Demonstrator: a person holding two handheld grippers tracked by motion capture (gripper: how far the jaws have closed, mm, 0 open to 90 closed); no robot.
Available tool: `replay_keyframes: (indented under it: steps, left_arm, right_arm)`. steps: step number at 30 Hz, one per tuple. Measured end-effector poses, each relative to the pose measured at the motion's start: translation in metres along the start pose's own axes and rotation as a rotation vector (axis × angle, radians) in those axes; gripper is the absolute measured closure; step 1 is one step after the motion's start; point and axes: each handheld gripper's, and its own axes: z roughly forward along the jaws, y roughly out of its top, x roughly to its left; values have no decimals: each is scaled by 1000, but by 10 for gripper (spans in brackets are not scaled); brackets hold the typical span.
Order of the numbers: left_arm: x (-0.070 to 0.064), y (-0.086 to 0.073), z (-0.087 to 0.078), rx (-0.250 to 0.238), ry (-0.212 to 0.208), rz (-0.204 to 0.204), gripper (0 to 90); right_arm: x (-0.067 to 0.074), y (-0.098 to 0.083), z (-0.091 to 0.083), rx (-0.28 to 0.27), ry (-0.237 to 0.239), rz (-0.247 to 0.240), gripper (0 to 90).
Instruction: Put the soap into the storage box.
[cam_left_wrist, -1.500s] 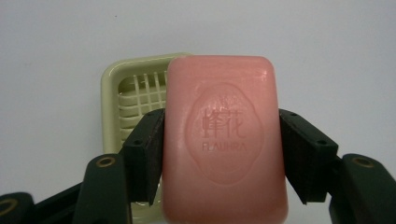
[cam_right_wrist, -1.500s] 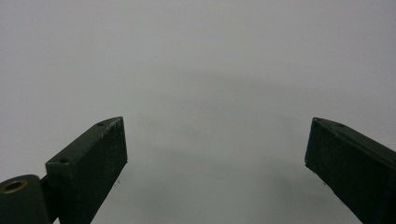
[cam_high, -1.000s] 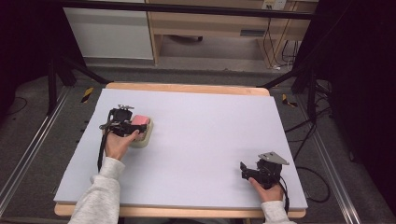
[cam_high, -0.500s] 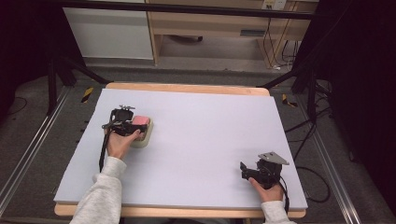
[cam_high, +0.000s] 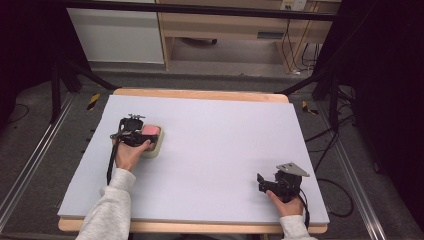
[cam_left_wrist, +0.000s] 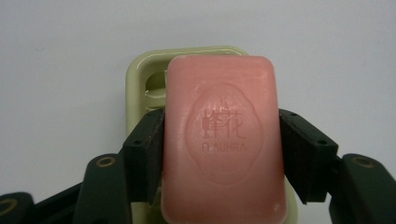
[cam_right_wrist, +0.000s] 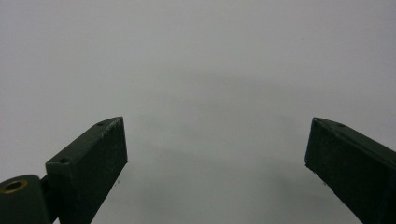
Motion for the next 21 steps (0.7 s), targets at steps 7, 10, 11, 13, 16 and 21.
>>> replay_keyframes:
  steps: [7, 10, 11, 13, 16, 21]
  left_arm:
    - [2, -2, 3, 8, 3, -2, 371]
    - [2, -3, 5, 13, 6, -1, 371]
    - [2, -3, 5, 14, 6, -1, 371]
    - [2, -3, 6, 16, 9, -1, 371]
    - [1, -4, 7, 16, 14, -1, 371]
    - [-1, -4, 8, 16, 26, 7, 371]
  right_arm:
    - [0, 0, 0, 1, 0, -1, 59]
    - [0, 0, 0, 0, -2, -1, 59]
    - [0, 0, 0, 1, -3, -4, 59]
    - [0, 0, 0, 1, -3, -3, 59]
    - [0, 0, 0, 1, -1, -1, 59]
    - [0, 0, 0, 1, -2, -2, 59]
